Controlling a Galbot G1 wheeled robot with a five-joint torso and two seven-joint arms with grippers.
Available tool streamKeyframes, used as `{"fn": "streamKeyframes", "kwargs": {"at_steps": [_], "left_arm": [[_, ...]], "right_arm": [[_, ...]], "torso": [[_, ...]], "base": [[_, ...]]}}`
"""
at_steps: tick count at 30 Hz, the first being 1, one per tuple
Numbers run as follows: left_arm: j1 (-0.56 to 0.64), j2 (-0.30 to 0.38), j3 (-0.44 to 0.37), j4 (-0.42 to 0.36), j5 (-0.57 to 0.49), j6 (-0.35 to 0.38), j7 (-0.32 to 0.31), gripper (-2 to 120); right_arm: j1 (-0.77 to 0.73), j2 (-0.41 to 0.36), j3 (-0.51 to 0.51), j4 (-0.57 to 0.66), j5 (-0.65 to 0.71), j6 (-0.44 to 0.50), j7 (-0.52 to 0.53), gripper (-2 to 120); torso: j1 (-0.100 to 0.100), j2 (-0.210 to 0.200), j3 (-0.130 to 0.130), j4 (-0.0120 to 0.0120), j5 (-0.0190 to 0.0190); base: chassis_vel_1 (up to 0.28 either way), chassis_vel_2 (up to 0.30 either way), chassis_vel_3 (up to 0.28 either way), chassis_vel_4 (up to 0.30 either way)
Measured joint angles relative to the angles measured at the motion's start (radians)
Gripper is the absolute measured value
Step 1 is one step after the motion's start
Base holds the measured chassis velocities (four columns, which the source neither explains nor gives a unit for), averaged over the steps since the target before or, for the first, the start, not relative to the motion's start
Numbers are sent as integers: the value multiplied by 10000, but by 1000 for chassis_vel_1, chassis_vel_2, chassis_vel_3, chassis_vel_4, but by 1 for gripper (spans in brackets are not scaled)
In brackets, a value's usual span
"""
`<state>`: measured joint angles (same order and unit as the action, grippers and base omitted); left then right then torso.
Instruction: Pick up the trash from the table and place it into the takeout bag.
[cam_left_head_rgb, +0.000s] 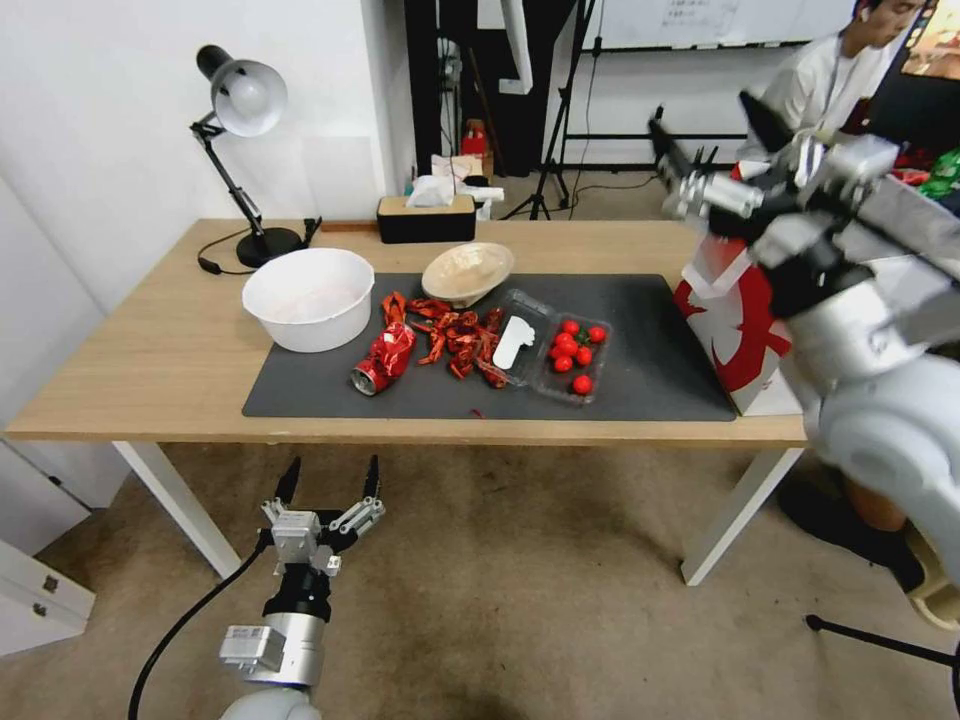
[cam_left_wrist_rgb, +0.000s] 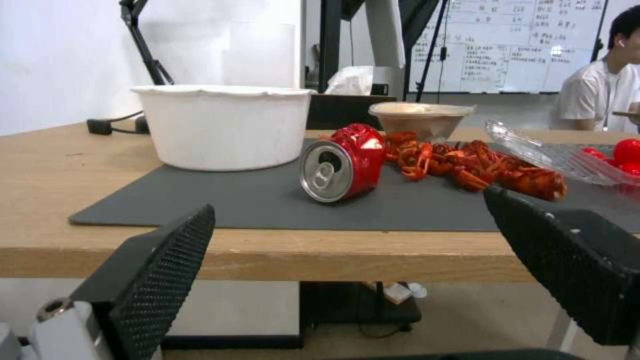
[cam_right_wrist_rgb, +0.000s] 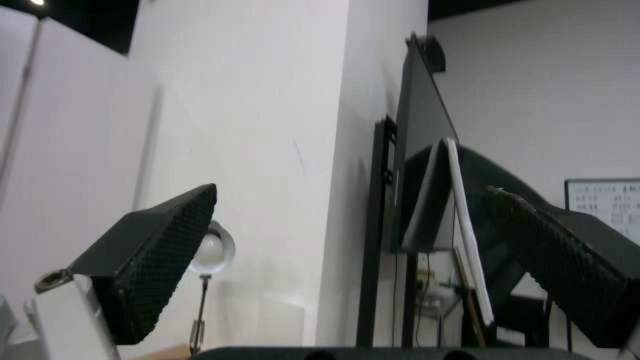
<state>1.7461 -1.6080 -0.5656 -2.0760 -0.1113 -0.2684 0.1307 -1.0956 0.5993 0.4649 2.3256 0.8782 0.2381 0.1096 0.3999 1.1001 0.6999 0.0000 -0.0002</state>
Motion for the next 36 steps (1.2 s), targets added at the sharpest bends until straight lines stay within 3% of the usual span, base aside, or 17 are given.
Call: {"fn": "streamKeyframes", "kwargs": {"at_steps": [5,10,13,21,36], "left_arm": [[24,-11,32,-24,68,0,-5,100],[54,-9,43,-25,77,0,-6,100],[73,-1,37,-9,76,-5,-17,100],[53,24,34,28,66,-9,-29,100],[40,49,1,35,33,-11,-53,100]], "right_arm": [[-2885,1025,1134,479,-1693,336,-486,100],[-4062,1813,1415,506,-2846,501,-549,100],[-5014,2666,1409,261,-3836,1049,-535,100],[-6021,3852,804,-513,-5454,1663,-138,100],[-6376,4778,-212,-2074,-6361,1837,759,100]], "torso": [[0,0,0,-2,3],[1,-1,0,2,1],[0,-1,0,-1,-1],[1,-1,0,0,1],[1,-1,1,0,1]], "base": [[0,0,0,0],[0,0,0,0],[0,0,0,0],[0,0,0,0],[0,0,0,0]]}}
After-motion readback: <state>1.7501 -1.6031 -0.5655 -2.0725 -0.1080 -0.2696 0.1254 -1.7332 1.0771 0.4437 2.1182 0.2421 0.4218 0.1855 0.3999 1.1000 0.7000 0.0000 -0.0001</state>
